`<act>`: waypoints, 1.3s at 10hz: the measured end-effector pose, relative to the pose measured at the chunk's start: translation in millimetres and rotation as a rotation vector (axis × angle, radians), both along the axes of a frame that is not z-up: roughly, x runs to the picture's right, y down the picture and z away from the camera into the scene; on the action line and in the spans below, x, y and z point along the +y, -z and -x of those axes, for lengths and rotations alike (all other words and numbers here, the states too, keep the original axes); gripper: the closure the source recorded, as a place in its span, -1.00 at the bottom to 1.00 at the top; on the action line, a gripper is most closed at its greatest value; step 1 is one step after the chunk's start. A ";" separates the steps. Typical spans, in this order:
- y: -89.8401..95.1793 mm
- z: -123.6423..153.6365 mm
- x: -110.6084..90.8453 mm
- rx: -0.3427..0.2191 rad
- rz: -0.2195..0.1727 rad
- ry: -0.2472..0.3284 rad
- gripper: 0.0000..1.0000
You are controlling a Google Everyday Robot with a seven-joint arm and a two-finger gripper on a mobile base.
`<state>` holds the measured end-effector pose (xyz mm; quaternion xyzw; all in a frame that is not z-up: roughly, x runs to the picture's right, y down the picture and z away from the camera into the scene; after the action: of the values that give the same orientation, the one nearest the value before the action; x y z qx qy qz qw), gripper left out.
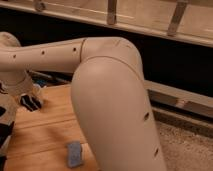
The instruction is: Place the eraser in the ceramic cup
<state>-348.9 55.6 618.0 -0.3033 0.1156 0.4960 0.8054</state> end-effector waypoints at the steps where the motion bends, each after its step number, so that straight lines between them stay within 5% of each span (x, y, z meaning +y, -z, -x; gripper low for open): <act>1: 5.2 2.4 0.8 -0.019 -0.005 -0.013 1.00; 4: 9.6 -6.2 -9.0 -0.083 0.005 -0.074 1.00; 6: -0.5 -27.0 -34.5 -0.121 0.002 -0.128 1.00; 10: -37.3 -94.1 -104.2 -0.138 -0.007 -0.263 1.00; 13: -49.8 -170.0 -151.5 -0.150 -0.077 -0.430 1.00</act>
<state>-178.9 -95.8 667.8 -0.3260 -0.0310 0.6362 0.6986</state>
